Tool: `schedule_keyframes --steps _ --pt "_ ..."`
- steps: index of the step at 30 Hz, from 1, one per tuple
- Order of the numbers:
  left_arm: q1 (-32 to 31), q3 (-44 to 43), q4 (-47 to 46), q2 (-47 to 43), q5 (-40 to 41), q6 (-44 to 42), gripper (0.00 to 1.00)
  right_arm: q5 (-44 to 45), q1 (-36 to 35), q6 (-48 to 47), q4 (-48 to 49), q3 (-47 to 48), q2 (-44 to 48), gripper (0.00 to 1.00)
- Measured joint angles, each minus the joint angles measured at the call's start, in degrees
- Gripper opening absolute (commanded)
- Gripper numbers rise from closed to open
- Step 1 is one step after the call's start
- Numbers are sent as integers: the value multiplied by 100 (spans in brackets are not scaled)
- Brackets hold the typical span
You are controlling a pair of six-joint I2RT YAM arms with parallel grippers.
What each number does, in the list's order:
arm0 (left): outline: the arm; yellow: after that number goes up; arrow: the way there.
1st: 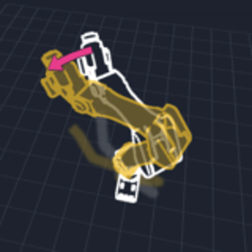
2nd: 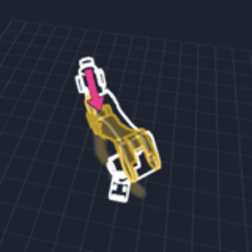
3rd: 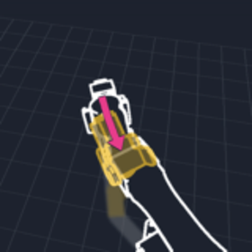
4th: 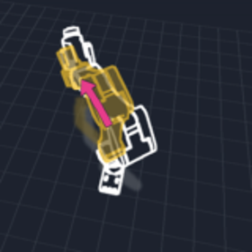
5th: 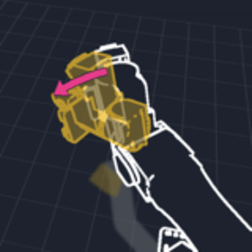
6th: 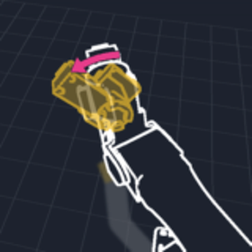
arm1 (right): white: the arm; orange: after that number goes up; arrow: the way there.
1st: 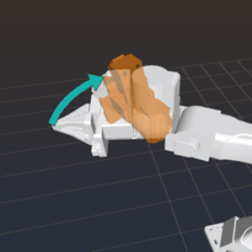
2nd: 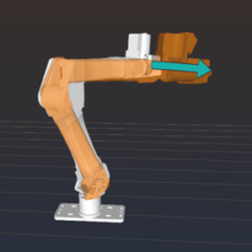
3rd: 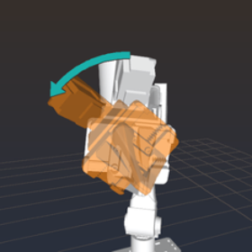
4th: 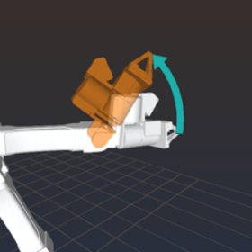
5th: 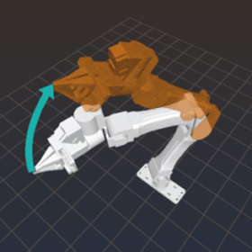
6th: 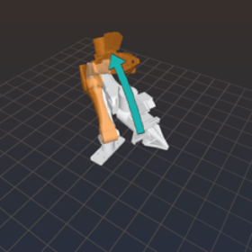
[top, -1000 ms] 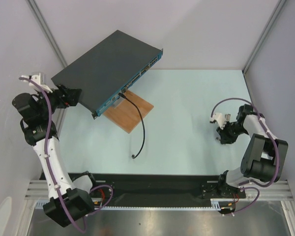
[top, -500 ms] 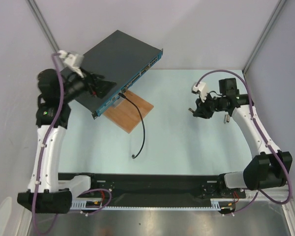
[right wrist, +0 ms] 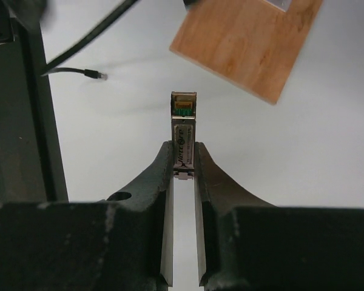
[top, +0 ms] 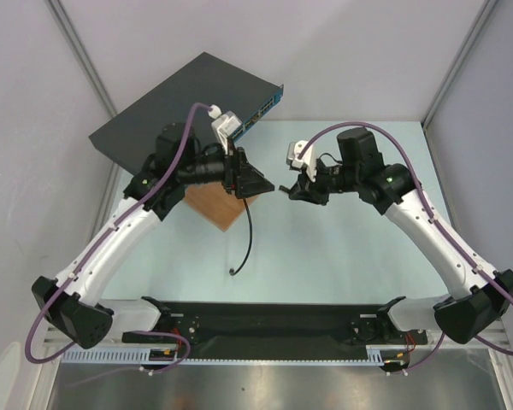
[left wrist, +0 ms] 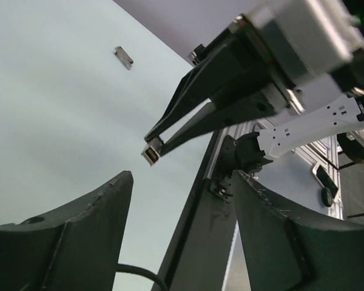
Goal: Insert the plug into the switch port
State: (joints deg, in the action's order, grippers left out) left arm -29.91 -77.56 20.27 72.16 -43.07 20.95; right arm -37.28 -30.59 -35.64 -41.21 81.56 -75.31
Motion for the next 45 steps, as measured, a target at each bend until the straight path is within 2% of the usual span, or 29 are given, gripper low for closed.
schedule_keyframes --steps 7,11,12,14,15,17,18,20,21,22,24,25,27,31,38,45 --pt "-251 11 22 297 133 136 61 236 -527 -57 61 256 11 0" --pt "-334 11 52 461 146 166 51 319 -675 -103 111 295 24 0" --pt "-350 11 59 490 142 179 44 358 -699 -125 105 313 24 0" --pt "-352 11 66 509 151 238 37 385 -723 -146 114 321 33 0" --pt "-352 11 68 511 153 269 27 398 -723 -149 122 332 35 0" --pt "-352 11 61 511 138 330 16 428 -734 -162 131 339 50 0" --pt "-354 11 55 511 142 348 7 457 -739 -164 129 339 57 0" --pt "-345 35 9 511 138 470 0 520 -745 -190 129 339 74 0" --pt "-321 76 -59 509 116 560 0 551 -748 -210 129 339 76 21" --pt "-262 164 -197 498 48 697 0 568 -752 -238 120 339 85 37" --pt "-131 354 -470 496 -138 957 0 595 -756 -262 109 339 98 62" --pt "-28 503 -632 492 -267 1132 0 612 -754 -323 111 337 120 66" --pt "199 796 -946 492 -472 1515 0 643 -710 -400 116 326 188 69" --pt "476 1134 -1552 483 -793 2140 0 614 -494 -466 177 140 501 69" --pt "474 1491 -2734 136 -1182 3119 0 315 -387 -560 800 -588 962 66" --pt "448 1499 -3211 66 -1176 3578 0 234 -586 -483 1419 -675 898 61"
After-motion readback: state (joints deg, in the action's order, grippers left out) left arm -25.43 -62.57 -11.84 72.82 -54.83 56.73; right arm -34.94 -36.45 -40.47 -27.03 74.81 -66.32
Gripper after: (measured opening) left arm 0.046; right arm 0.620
